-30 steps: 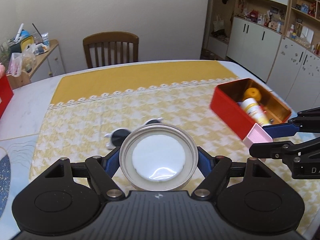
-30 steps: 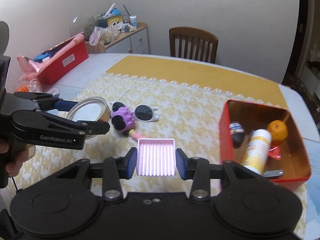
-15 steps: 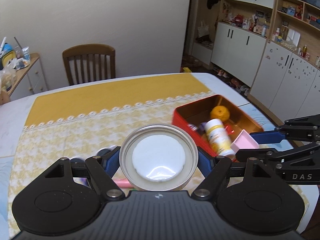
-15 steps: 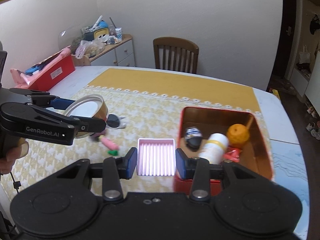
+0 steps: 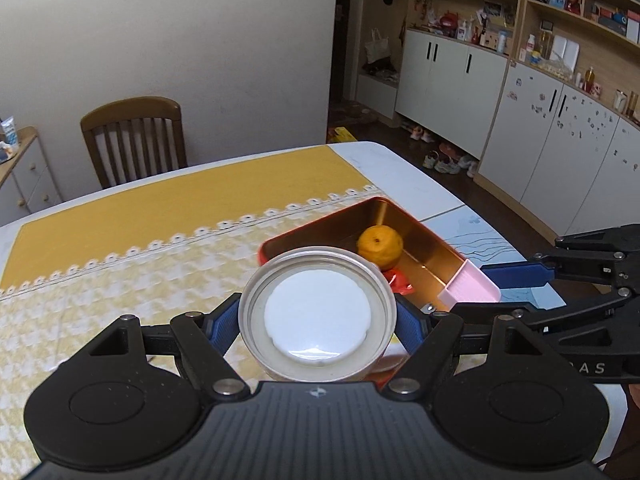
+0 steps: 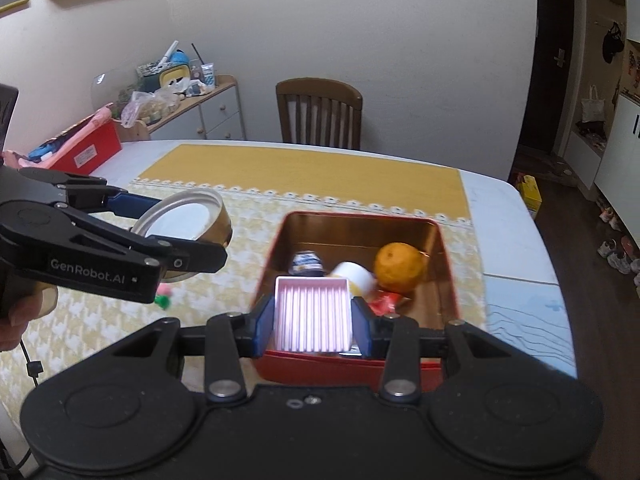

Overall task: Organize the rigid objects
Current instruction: 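Carry the clear lid and pink tray over the red tin, then lower lid and tray into the tin and open both tools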

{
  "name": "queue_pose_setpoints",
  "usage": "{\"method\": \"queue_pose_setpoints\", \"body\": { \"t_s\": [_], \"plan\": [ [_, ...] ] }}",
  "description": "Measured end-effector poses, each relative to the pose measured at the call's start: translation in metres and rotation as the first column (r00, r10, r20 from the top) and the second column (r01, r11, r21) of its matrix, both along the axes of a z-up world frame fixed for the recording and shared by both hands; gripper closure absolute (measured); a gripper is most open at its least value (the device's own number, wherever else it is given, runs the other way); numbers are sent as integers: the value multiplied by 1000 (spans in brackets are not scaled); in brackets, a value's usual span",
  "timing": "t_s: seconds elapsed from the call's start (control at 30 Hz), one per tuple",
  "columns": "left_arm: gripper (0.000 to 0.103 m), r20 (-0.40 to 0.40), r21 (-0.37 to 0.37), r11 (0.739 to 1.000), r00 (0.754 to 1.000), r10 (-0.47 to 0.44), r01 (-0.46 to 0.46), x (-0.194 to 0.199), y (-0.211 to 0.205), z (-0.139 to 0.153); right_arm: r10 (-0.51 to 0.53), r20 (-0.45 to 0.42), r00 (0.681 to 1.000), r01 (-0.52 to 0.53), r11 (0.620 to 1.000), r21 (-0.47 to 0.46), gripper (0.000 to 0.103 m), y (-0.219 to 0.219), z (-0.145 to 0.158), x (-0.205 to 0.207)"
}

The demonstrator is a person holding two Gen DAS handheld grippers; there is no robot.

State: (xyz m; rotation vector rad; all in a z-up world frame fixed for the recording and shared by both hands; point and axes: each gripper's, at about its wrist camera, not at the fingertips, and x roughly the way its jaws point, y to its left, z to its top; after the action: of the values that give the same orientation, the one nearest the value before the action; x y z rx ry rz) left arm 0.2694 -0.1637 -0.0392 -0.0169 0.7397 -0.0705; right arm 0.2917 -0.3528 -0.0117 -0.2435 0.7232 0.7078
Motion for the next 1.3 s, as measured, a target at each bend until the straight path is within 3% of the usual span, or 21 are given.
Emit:
{"method": "queue_pose_setpoints", "body": {
  "t_s": [0.37,0.77,1.3],
  "plan": [
    [26,-91,3,1000,996,-17,17,71,-16,-17,1,-10,1000,-2,1000,-23,63,-19,-13,33],
    [25,-153,57,998,988,7,2,123,-29,-48,39,-60,997,-43,996,-78,63,-7,-44,63],
    [25,-215,-17,999,976,42,-46,160,-38,-68,99,-91,991,-113,978,-175,63,8,-72,78]
  ]
}}
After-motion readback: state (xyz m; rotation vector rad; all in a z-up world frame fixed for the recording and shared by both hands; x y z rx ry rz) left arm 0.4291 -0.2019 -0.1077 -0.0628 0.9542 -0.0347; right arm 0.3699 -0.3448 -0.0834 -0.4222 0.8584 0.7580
